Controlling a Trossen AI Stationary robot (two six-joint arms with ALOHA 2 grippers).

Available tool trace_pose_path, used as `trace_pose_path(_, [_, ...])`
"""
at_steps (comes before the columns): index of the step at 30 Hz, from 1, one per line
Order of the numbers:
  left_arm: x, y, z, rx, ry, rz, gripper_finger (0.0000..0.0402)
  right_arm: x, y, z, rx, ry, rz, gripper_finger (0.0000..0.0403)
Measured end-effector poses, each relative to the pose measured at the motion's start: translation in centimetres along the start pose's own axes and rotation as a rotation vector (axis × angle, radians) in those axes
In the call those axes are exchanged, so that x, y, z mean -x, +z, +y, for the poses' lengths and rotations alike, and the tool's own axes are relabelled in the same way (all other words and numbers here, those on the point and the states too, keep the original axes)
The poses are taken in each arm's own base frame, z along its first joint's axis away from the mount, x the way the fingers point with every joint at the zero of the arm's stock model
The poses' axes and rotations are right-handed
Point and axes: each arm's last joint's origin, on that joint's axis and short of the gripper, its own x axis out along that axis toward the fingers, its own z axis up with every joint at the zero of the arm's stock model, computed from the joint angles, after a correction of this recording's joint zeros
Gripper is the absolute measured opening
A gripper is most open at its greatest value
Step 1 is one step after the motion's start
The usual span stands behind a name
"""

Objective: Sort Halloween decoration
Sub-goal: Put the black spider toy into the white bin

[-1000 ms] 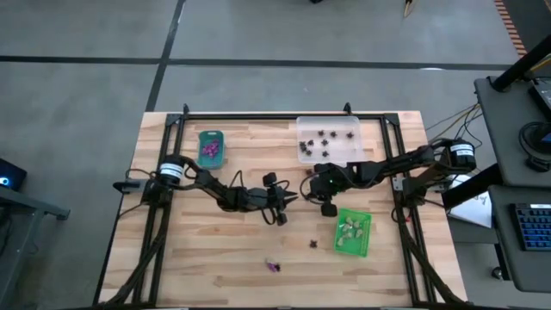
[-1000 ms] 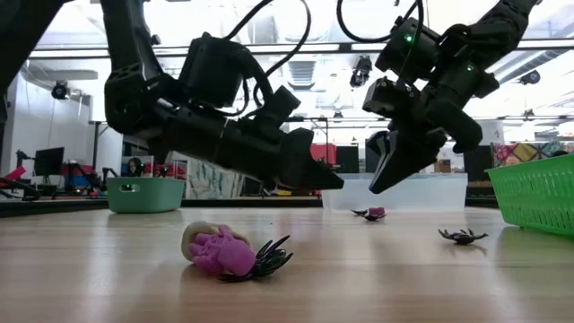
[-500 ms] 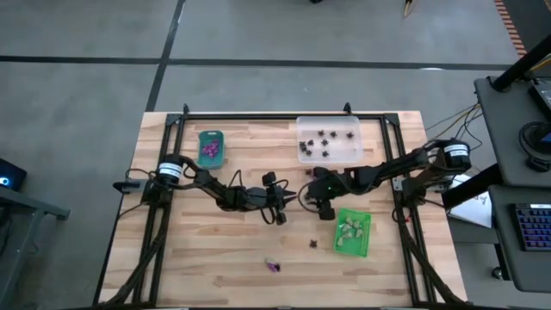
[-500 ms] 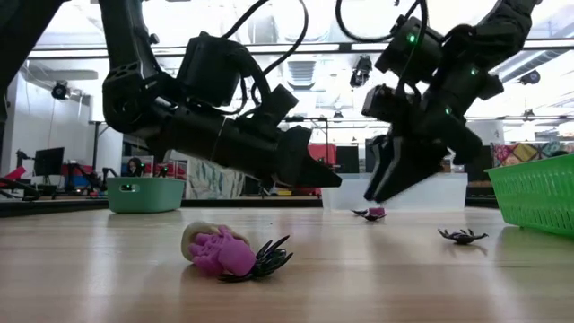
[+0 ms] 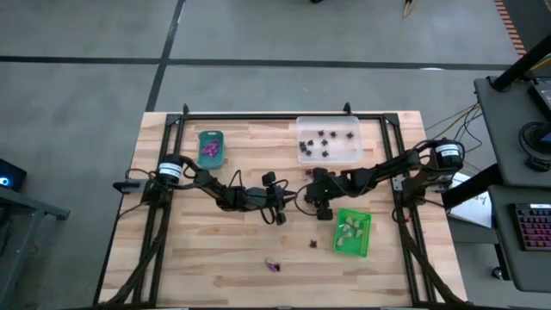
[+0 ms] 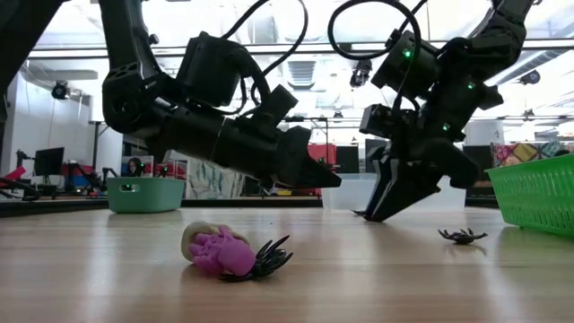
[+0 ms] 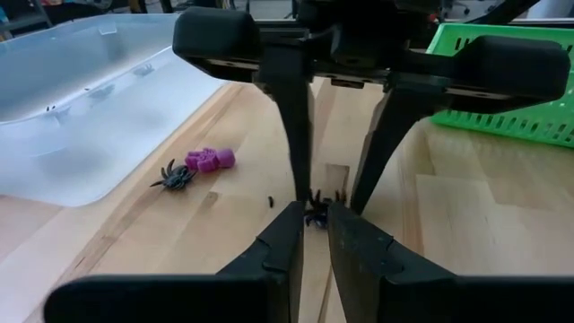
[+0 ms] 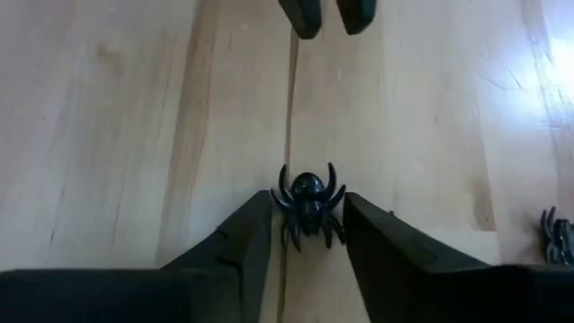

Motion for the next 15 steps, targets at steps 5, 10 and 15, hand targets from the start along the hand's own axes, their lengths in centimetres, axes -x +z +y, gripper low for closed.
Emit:
trace_pose_path(5, [0.00,0.01,0.00,0.000,0.000,-0.001,0.0038,0.05,0.03,0.06,0.008,0.011,-0.002,0.0071])
trace_pose_path(10, [0.00,0.01,0.00,0.000,0.000,-0.001,0.0038,0.31,0.15,0.02,0.009,0.007,-0.011,0.0036])
trace_pose_path(15, [0.00,0.01,0.00,0.000,0.000,-0.001,0.0038,0.68,0.27,-0.07,-0.001,-0.006,-0.018,0.0027])
